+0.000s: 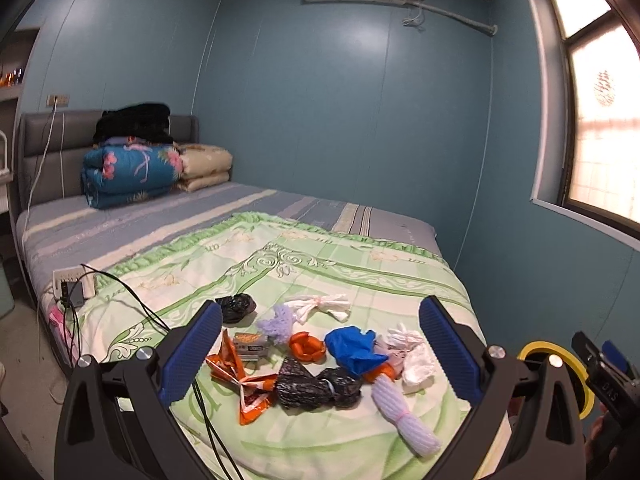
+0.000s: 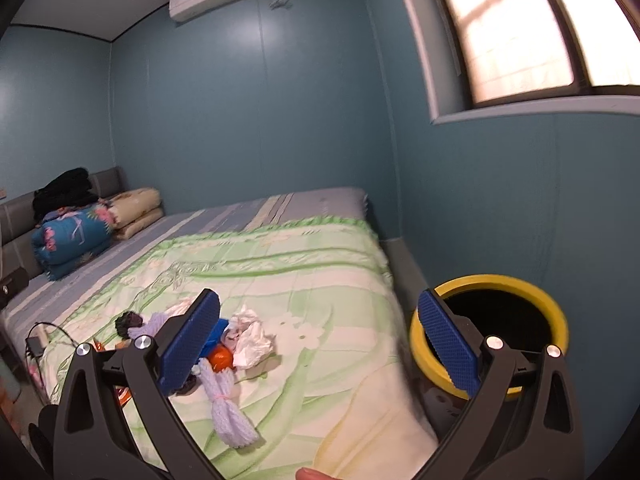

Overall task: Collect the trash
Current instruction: 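Grasp the black plastic bag with the left tool while the right tool grasps the white tissue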

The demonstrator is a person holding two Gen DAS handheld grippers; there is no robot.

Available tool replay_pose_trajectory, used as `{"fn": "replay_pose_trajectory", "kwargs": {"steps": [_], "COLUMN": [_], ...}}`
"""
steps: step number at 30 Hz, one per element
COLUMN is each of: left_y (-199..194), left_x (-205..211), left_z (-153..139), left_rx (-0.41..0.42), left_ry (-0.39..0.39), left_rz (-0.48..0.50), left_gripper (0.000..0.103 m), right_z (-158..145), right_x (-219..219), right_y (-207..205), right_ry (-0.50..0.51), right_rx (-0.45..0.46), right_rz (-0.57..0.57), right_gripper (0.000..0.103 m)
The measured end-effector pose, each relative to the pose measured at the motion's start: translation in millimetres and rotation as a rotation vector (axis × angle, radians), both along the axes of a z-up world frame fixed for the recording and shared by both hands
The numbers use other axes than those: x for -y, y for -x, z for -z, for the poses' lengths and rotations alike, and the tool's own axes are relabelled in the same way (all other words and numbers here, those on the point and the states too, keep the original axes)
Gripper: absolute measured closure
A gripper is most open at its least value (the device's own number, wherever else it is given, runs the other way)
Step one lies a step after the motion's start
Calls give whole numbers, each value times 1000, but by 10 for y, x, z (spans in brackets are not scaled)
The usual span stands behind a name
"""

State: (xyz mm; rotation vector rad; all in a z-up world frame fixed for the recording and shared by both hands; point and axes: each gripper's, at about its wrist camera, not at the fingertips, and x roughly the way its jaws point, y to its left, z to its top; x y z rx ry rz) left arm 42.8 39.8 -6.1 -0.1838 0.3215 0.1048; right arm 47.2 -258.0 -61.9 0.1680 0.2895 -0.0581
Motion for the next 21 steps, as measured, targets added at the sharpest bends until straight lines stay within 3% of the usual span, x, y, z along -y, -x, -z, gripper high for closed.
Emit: {"fn": "replay_pose_trajectory", "kwargs": {"steps": [6,12,16,21], "left_y": [-368,-817,-1081,-1455], "left_x": [-466,-798,-1009,-1226], "left_z": [128,495,791,1045], "left_rx": [-63,-180,-264,-355], "left_ry": [63,41,31,30], "left_rz": [26,15,35,52], "left_gripper": [8,8,8,8], "right_z": [159,397,570,796], "right_x": [-48,-222,-346,-419], "right_y": [-412,-879,-1163,-1519], "right_ry": [71,133,109,44], "right_rx": [-52,-125,-198,-324], "right_rz": [-94,-238,-348,-406], "right_gripper": [8,8,8,8]}}
